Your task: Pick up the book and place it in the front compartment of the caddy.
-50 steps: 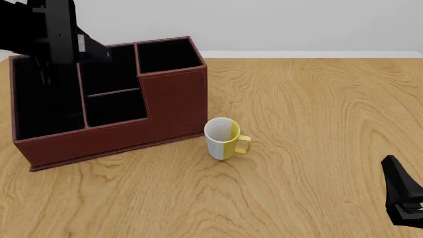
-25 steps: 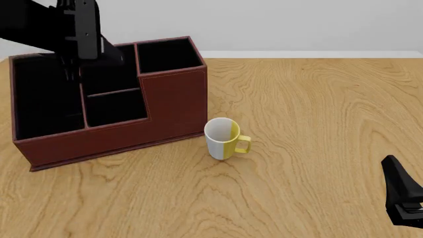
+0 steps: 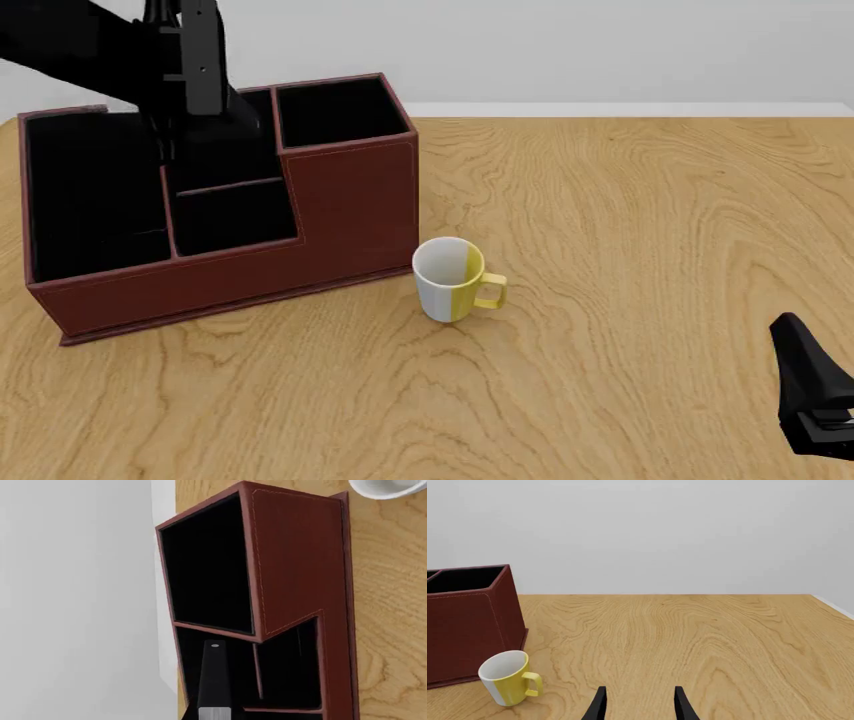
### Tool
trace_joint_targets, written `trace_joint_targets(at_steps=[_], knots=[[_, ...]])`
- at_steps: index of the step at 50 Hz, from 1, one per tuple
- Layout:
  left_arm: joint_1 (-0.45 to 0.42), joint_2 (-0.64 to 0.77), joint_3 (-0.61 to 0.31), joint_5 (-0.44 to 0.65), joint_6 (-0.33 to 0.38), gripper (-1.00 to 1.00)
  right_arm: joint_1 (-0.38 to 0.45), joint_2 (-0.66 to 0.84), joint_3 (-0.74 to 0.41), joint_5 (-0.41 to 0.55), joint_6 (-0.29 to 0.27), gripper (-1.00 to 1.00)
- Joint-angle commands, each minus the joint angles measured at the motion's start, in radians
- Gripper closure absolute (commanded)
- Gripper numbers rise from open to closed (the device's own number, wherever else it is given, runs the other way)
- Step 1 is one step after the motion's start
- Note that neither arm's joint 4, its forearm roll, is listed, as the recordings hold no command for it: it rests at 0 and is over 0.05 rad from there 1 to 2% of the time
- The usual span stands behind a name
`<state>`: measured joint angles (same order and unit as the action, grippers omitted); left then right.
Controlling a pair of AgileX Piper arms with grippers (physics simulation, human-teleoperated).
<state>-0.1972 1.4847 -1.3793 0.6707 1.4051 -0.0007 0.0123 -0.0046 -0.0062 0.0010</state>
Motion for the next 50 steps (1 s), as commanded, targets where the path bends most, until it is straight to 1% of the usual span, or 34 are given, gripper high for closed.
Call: trace_joint_targets(at_steps=[1, 29, 34, 50], knots=[[0.006, 0.036, -0.027, -0.01, 0.001, 1.0, 0.0, 0.0, 0.0, 0.0, 0.0, -1.0], [0.024, 0.141, -0.128, 0.034, -0.047, 1.0, 0.0, 0.0, 0.0, 0.0, 0.0, -1.0], [0.027, 0.15, -0.13, 0.032, -0.043, 1.0, 0.0, 0.0, 0.0, 0.0, 0.0, -1.0], [0.035, 0.233, -0.192, 0.032, -0.055, 1.0, 0.0, 0.0, 0.0, 0.0, 0.0, -1.0]])
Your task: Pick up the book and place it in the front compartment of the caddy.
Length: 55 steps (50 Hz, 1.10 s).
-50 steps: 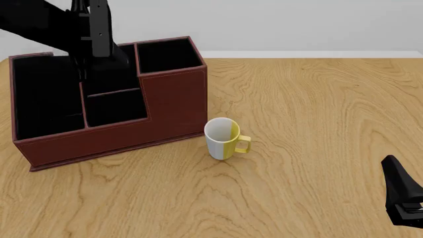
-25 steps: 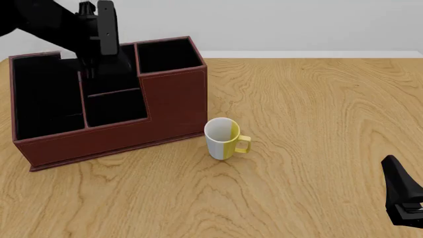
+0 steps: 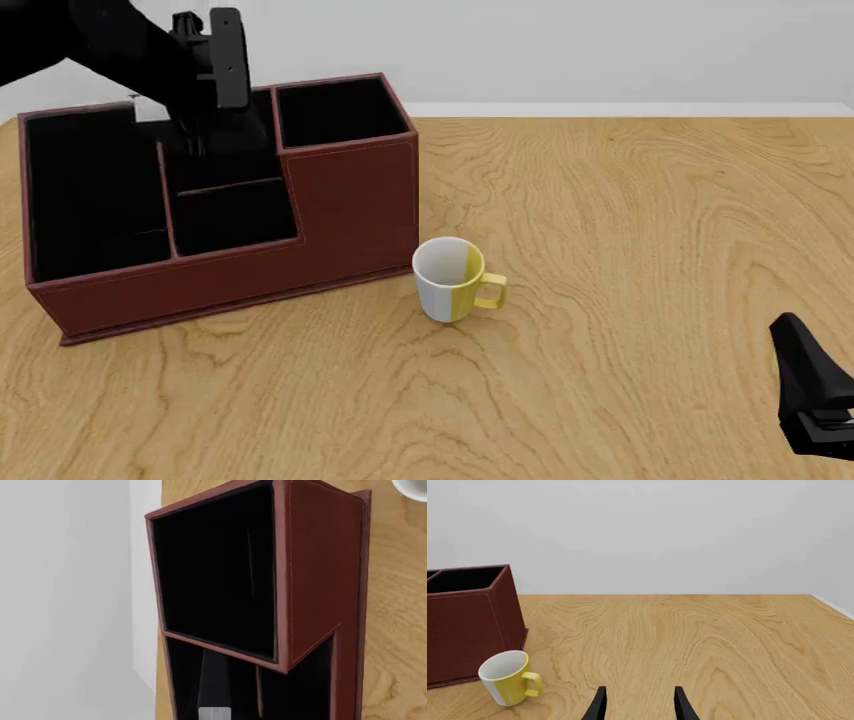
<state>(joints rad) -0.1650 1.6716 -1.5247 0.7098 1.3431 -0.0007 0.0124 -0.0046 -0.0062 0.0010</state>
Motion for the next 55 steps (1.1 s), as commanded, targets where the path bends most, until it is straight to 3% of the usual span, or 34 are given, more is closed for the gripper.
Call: trace_joint_targets(at_steps=[1, 30, 40, 41, 55], knots=[[0.003, 0.048, -0.046, -0.01, 0.01, 1.0, 0.0, 0.0, 0.0, 0.0, 0.0, -1.0], [0.001, 0.146, -0.126, -0.012, -0.03, 1.0, 0.0, 0.0, 0.0, 0.0, 0.0, -1.0], [0.012, 0.151, -0.128, -0.043, -0.009, 1.0, 0.0, 0.0, 0.0, 0.0, 0.0, -1.0], [0.014, 0.151, -0.13, -0.047, -0.009, -1.0, 0.0, 0.0, 0.0, 0.0, 0.0, -1.0], [0.029, 0.13, -0.117, -0.051, 0.01, -1.0, 0.0, 0.0, 0.0, 0.0, 0.0, -1.0]])
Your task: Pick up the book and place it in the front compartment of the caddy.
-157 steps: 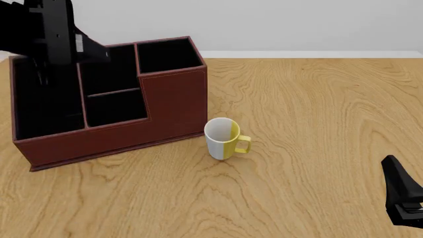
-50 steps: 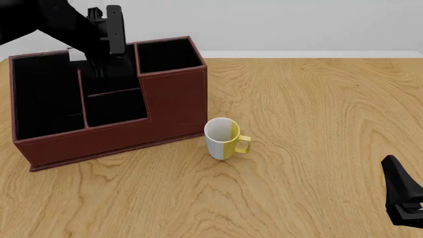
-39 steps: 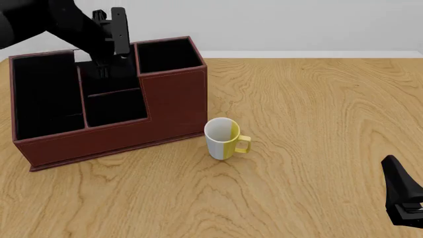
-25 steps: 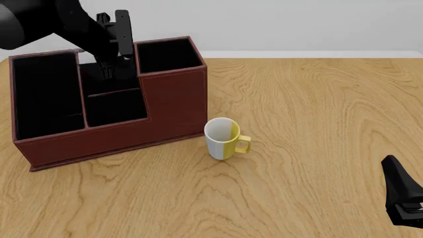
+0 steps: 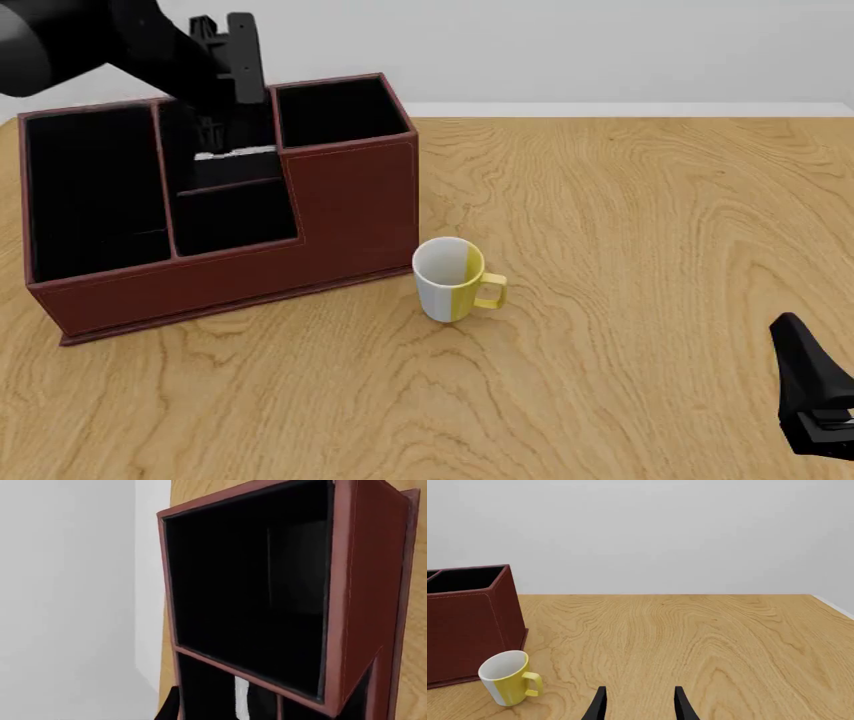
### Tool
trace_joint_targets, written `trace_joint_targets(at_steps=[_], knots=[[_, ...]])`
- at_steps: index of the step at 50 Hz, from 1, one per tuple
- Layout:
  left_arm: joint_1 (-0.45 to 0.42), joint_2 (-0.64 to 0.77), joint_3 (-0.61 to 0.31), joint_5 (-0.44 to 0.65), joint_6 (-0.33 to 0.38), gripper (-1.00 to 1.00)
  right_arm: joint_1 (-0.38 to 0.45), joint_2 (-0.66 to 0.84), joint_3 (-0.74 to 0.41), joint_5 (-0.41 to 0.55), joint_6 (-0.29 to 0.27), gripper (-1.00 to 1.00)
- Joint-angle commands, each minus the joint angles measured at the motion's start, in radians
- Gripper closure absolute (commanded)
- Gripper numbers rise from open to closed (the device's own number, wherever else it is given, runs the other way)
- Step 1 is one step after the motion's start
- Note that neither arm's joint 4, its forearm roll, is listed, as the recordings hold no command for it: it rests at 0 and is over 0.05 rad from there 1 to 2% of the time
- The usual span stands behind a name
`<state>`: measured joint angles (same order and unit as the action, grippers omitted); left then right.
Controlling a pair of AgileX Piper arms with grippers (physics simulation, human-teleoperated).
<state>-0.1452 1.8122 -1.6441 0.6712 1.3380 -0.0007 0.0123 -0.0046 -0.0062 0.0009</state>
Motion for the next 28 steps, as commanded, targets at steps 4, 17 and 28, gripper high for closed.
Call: trace_joint_targets(at_steps=[4, 17, 28], knots=[[0.01, -0.032, 0.018, -0.016, 0.018, -1.0, 0.0, 0.0, 0.0, 0.0, 0.0, -1.0], [-0.113, -0.167, 0.076, -0.034, -0.101, -1.0, 0.0, 0.0, 0.0, 0.0, 0.0, -1.0], [-0.294, -0.414, 0.301, -0.139, -0.32, -1.0, 0.0, 0.0, 0.0, 0.0, 0.0, -1.0]])
